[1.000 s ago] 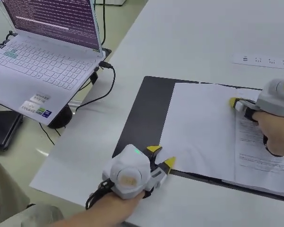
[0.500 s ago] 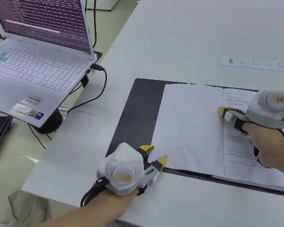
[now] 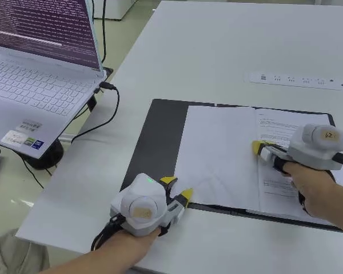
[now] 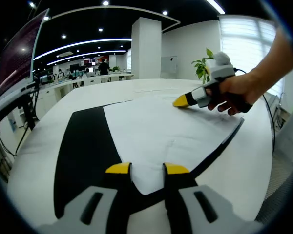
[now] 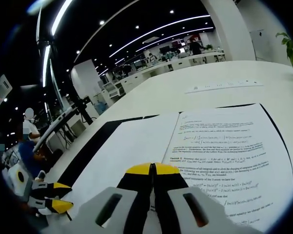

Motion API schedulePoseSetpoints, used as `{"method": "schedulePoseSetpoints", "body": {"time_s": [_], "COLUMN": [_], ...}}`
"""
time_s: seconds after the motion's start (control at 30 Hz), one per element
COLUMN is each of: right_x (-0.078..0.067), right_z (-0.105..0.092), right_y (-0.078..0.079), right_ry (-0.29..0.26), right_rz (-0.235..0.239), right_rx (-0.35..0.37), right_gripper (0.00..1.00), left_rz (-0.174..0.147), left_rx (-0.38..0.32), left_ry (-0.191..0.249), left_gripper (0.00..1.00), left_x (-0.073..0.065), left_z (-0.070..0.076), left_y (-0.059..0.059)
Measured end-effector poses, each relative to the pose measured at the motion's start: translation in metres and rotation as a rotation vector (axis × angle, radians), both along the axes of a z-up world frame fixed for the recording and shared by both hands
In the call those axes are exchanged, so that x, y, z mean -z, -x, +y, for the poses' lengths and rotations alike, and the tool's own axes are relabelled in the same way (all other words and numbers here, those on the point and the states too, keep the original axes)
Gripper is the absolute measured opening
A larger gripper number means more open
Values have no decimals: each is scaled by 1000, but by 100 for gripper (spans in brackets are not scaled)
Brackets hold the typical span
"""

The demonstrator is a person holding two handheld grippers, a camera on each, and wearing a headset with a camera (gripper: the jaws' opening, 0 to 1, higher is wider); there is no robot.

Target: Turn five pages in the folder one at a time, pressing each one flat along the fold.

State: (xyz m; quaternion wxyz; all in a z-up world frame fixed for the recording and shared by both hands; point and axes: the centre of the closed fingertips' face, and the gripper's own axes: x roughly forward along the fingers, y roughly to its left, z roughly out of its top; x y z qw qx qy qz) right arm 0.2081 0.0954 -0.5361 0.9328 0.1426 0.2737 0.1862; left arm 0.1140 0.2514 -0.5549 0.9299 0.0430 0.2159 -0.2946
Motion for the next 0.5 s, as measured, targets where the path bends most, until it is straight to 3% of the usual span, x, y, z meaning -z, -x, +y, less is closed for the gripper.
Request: {"method": "schedulePoseSetpoints", "body": {"time_s": [0.5], "right_x": [1], "right_z": [10], "right_y": [39], "right_ry": [-34], "right_rz": [12], "right_rx": [-37], "right_gripper": [0], "left_rz": [0], "left_rx": [1], "left_ry": [-2], "left_gripper": [24], "left_x": [1], "left_z": [1], "left_y": [-1]}}
